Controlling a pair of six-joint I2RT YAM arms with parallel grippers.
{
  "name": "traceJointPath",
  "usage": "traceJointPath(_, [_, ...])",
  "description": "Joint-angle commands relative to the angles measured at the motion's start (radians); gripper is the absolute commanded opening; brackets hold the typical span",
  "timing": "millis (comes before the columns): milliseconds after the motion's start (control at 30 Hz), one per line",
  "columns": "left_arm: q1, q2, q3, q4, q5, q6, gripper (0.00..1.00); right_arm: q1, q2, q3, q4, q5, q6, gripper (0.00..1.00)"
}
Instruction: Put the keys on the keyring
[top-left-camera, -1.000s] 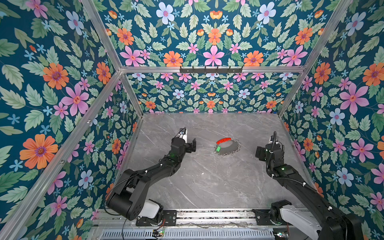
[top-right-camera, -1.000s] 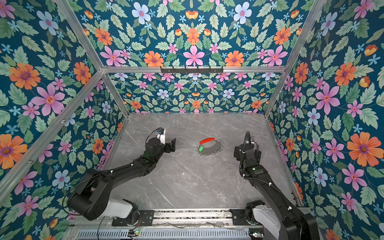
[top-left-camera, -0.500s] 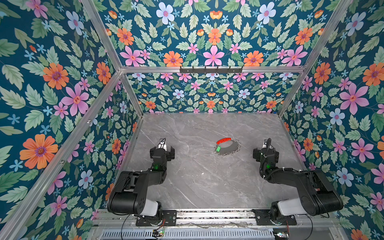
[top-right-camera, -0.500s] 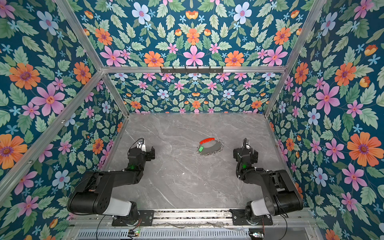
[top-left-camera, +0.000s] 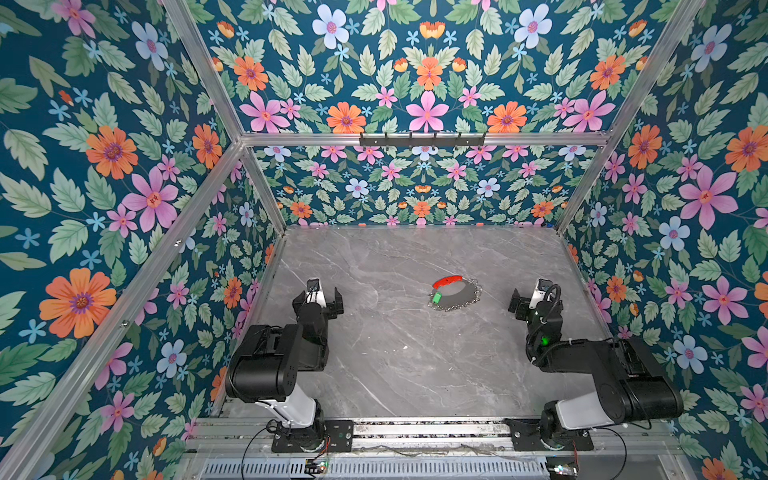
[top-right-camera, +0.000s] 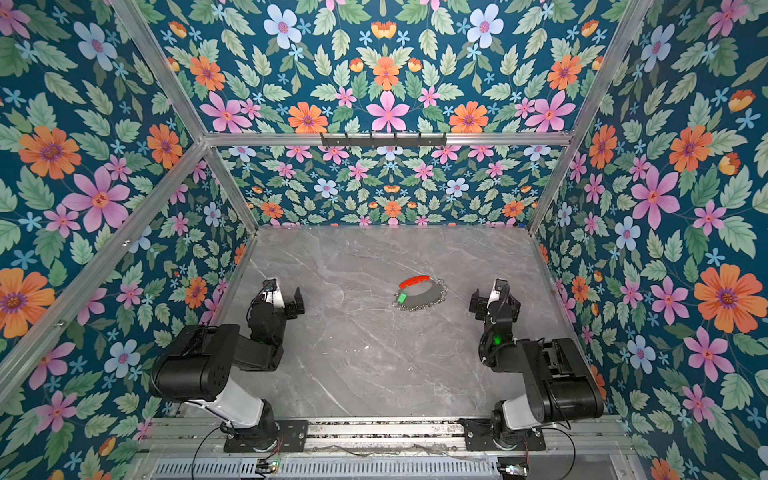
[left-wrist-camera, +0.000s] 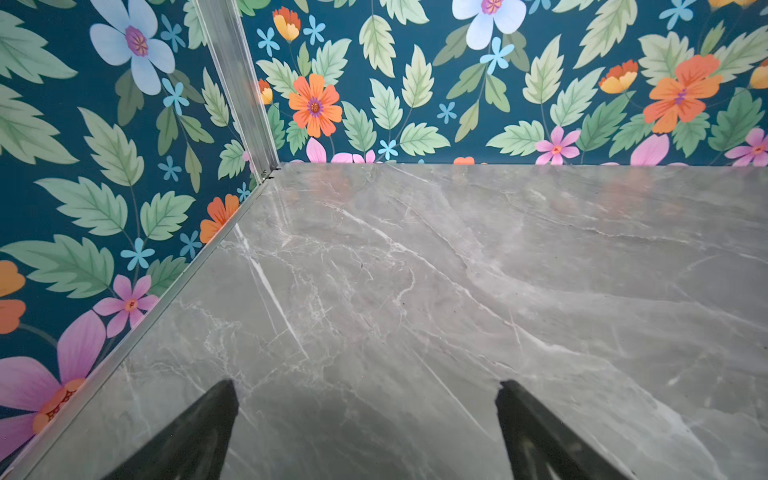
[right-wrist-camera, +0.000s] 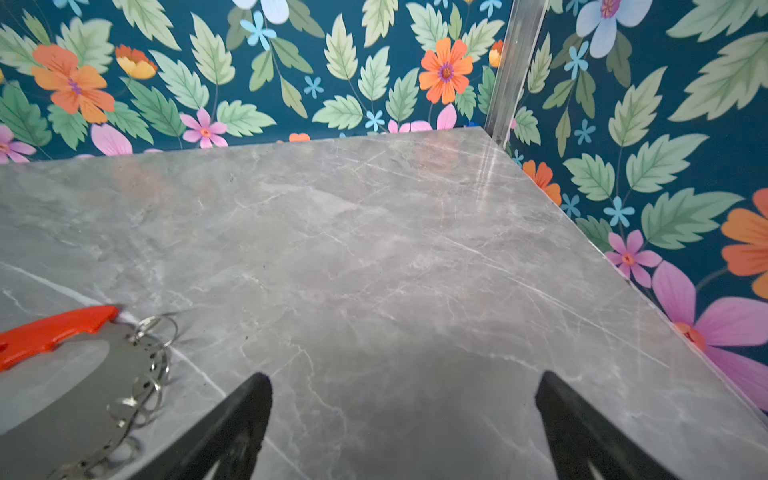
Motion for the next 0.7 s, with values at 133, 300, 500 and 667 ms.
traceJointPath(133, [0.000,0.000,0.007,0.017,-0.001,-0.013,1.00,0.000,0.003,-0.008,0.039,-0.027,-0.006,0.99])
traceJointPath(300, [0.001,-0.001,0.007,0.015,-0.001,-0.013,1.00,-0.002,-0.001,0.003,0.015,-0.035,0.001,0.99])
traceJointPath(500, [0.002,-0.001,0.007,0.015,0.001,-0.013,1.00,-0.001,-0.001,0.007,0.010,-0.036,0.000,0.99])
traceJointPath(667, [0.002,-0.001,0.007,0.015,0.000,-0.013,1.00,-0.019,-0.005,0.019,-0.034,-0.073,0.011,0.99])
